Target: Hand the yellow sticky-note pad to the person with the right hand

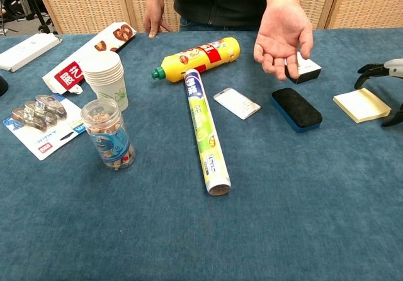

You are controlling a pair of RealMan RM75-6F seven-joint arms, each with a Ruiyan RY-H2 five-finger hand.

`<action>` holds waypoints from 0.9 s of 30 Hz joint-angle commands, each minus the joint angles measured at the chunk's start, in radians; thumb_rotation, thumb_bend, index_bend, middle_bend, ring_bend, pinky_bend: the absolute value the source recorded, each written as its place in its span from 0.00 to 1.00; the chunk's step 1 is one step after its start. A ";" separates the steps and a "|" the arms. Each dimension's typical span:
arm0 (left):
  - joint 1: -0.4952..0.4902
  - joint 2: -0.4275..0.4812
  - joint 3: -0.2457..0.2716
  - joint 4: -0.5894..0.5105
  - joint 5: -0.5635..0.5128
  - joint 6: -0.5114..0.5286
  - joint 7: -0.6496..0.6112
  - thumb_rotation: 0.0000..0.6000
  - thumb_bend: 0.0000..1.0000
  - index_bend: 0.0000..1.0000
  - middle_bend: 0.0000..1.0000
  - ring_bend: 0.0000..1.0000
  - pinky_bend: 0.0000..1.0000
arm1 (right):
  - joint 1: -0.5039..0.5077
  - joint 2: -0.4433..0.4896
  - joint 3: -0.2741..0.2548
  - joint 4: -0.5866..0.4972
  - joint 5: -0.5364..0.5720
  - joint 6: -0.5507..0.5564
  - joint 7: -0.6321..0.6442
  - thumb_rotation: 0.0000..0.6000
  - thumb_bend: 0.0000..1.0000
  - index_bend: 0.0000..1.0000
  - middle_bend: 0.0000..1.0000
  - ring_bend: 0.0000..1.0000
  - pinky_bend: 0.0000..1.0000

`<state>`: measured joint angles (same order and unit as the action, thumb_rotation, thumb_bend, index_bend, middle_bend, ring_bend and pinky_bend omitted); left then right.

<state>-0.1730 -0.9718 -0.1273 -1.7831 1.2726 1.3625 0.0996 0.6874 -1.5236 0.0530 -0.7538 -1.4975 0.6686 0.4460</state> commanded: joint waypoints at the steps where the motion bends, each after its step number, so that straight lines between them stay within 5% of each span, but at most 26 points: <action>1: 0.000 0.000 0.000 0.001 -0.001 -0.001 -0.002 1.00 0.00 0.00 0.00 0.00 0.00 | 0.005 -0.006 -0.003 0.008 0.004 -0.008 -0.006 1.00 0.15 0.22 0.00 0.00 0.04; 9: -0.003 0.004 0.000 0.005 -0.001 -0.005 -0.012 1.00 0.00 0.00 0.00 0.00 0.00 | 0.026 -0.032 0.005 0.039 0.036 -0.047 -0.035 1.00 0.42 0.46 0.00 0.00 0.04; 16: -0.003 0.007 0.003 0.003 0.005 -0.005 -0.017 1.00 0.00 0.00 0.00 0.00 0.00 | -0.005 -0.009 0.002 0.008 0.046 0.009 -0.059 1.00 0.46 0.48 0.00 0.00 0.04; 27: 0.001 0.019 0.012 -0.002 0.023 -0.007 -0.038 1.00 0.00 0.00 0.00 0.00 0.00 | -0.129 0.210 0.012 -0.234 0.086 0.178 -0.064 1.00 0.52 0.50 0.00 0.00 0.04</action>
<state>-0.1729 -0.9532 -0.1159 -1.7849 1.2943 1.3552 0.0624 0.5909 -1.3651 0.0583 -0.9314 -1.4267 0.8062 0.3796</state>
